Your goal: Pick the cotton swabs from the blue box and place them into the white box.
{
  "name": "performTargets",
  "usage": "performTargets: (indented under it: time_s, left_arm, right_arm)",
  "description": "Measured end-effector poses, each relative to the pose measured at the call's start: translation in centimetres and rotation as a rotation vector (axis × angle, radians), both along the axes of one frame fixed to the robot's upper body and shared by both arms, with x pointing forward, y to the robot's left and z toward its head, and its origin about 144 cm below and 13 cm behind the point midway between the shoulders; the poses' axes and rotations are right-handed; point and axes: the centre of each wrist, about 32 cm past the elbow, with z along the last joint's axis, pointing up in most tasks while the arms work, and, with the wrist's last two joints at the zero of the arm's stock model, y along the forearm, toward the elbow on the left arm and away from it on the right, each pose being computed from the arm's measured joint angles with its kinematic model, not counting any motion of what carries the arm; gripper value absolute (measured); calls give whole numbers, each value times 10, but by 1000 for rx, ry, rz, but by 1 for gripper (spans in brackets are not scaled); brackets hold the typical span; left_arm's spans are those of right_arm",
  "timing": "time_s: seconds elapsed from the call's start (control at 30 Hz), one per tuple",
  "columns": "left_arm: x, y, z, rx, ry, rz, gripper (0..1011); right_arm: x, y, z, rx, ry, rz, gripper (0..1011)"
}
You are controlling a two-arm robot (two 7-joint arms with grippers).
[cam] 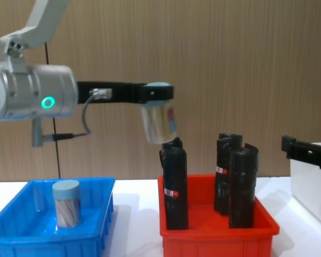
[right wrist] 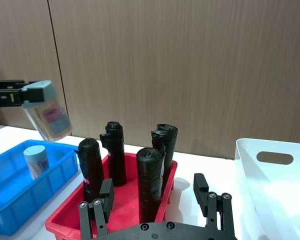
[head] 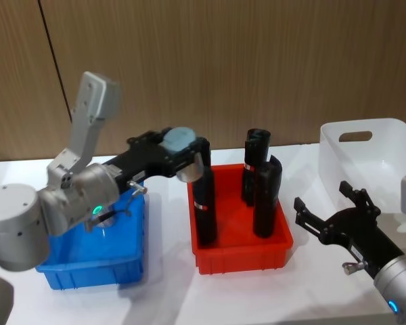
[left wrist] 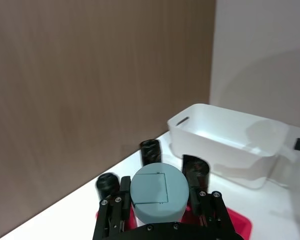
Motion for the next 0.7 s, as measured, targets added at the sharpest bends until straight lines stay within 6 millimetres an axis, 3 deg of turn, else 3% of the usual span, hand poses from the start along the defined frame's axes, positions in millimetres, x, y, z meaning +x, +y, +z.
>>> performTargets:
  time_s: [0.7]
  left_arm:
    - [34,-27,27,15,61,-216,669]
  right_arm:
    - [0,0,0,0,0,0,1001]
